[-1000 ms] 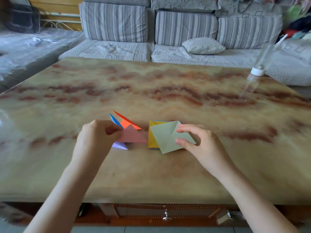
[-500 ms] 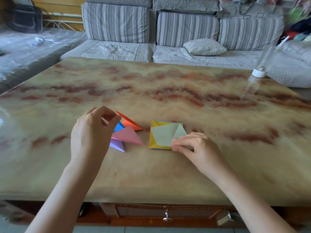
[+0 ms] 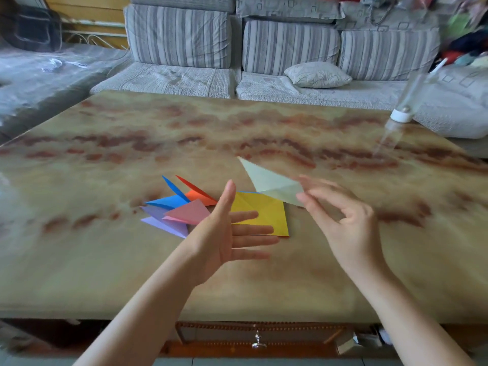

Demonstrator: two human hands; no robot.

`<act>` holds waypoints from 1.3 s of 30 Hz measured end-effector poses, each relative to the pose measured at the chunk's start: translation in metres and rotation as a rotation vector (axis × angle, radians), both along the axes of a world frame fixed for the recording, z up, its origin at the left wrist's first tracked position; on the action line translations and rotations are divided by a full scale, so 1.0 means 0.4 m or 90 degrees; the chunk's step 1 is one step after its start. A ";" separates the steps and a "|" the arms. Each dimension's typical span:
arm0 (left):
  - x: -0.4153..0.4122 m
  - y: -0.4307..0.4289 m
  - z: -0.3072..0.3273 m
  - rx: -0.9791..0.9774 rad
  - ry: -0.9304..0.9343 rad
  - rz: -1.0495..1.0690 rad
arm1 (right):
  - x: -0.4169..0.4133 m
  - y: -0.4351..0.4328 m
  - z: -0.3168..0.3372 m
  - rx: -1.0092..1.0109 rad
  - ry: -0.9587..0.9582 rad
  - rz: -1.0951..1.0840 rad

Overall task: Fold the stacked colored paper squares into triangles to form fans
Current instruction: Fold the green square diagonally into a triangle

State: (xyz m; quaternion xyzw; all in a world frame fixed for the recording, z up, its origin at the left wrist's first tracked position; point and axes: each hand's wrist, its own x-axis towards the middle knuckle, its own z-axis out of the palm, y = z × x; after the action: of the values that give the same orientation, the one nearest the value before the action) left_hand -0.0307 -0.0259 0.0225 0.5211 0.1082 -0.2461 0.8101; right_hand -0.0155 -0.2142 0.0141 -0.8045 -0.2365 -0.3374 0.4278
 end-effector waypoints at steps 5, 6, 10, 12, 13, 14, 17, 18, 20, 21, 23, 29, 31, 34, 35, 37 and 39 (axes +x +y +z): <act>0.007 0.012 0.009 -0.160 -0.018 0.064 | -0.008 -0.002 -0.006 -0.098 0.023 0.150; 0.008 0.019 0.010 -0.156 -0.033 0.063 | -0.008 -0.004 -0.009 -0.111 0.033 0.156; 0.003 0.024 0.009 -0.096 -0.101 0.089 | -0.013 -0.013 -0.009 -0.111 0.109 0.155; -0.001 0.022 0.005 -0.050 -0.154 0.053 | -0.018 -0.010 -0.006 -0.071 0.144 0.158; -0.002 0.020 0.004 -0.034 -0.173 0.024 | -0.020 -0.006 -0.003 -0.041 0.165 0.160; -0.003 0.020 0.000 -0.027 -0.181 0.004 | -0.020 -0.003 -0.002 -0.010 0.184 0.158; -0.008 0.013 -0.008 -0.023 -0.197 -0.016 | -0.015 0.004 0.002 0.087 0.254 0.153; -0.009 0.010 -0.009 -0.020 -0.206 -0.021 | -0.013 0.007 0.005 0.129 0.285 0.155; -0.011 0.001 -0.008 -0.003 -0.224 -0.026 | -0.015 0.013 0.009 0.225 0.339 0.164; -0.011 -0.002 -0.006 0.009 -0.227 -0.023 | -0.015 0.017 0.011 0.257 0.355 0.158; -0.012 -0.006 0.000 0.034 -0.223 -0.007 | -0.016 0.024 0.011 0.267 0.364 0.130; -0.013 -0.009 -0.005 0.124 -0.297 -0.003 | -0.014 0.029 0.004 0.271 0.363 0.098; -0.013 -0.011 -0.010 0.138 -0.306 0.011 | -0.016 0.031 0.005 0.280 0.363 0.100; -0.013 -0.012 -0.011 0.147 -0.319 0.020 | -0.019 0.035 0.011 0.306 0.375 0.111; -0.013 -0.012 -0.011 0.143 -0.320 0.020 | -0.019 0.035 0.013 0.315 0.382 0.112; -0.013 -0.013 -0.012 0.138 -0.320 0.018 | -0.022 0.035 0.016 0.328 0.403 0.114; -0.014 -0.015 -0.013 0.137 -0.316 0.016 | -0.025 0.036 0.018 0.332 0.425 0.112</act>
State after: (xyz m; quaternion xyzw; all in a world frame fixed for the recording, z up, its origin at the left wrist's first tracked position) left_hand -0.0364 -0.0318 0.0174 0.6469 -0.0617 -0.0878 0.7550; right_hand -0.0256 -0.1997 0.0213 -0.7112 -0.0593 -0.0695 0.6971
